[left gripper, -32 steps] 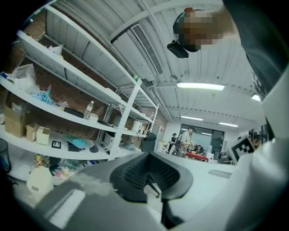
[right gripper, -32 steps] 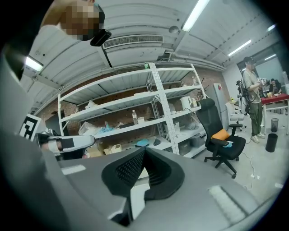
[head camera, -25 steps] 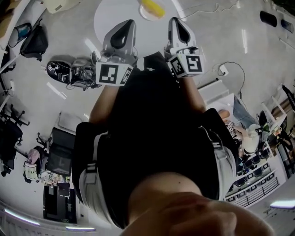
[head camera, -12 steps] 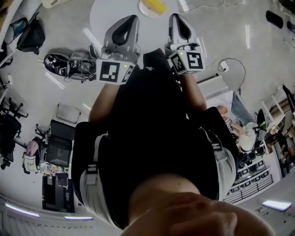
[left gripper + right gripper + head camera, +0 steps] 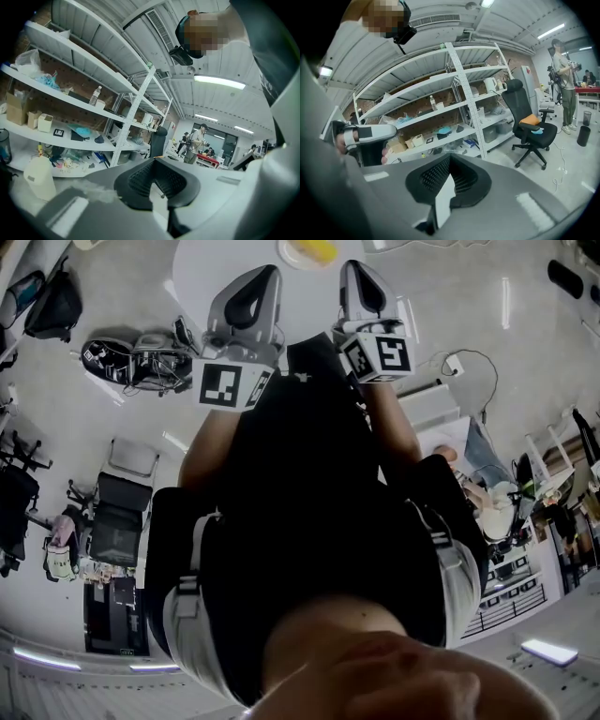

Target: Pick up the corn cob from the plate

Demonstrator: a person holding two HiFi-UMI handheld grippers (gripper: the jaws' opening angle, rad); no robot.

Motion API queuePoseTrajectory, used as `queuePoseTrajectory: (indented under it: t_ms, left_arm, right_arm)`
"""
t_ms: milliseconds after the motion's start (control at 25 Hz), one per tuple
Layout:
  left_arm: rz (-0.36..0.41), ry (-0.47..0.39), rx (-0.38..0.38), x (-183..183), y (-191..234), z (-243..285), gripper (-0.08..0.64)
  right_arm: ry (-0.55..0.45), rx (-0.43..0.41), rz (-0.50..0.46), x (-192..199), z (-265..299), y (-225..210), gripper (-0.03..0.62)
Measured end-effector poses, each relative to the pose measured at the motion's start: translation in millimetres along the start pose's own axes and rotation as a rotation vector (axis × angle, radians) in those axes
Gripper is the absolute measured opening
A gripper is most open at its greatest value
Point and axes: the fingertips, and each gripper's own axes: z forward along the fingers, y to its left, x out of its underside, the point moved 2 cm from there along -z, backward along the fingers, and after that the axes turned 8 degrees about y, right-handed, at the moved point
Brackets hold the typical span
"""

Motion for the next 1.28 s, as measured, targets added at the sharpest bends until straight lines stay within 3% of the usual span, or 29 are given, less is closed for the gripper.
queuePoseTrajectory:
  t_ms: [840, 1280]
  left_arm:
    - [-0.076, 0.071, -0.024, 38.4, 23.8, 38.1, 0.003]
    - [-0.104, 0.061, -0.035, 45.3, 34.9, 52.2, 0.003]
  right_arm:
    - [0.226, 0.009, -0.048, 71.5, 60.6, -44.2, 0.006]
    - [0.332, 0.053, -0.066, 111.1, 83.1, -64.8, 0.006]
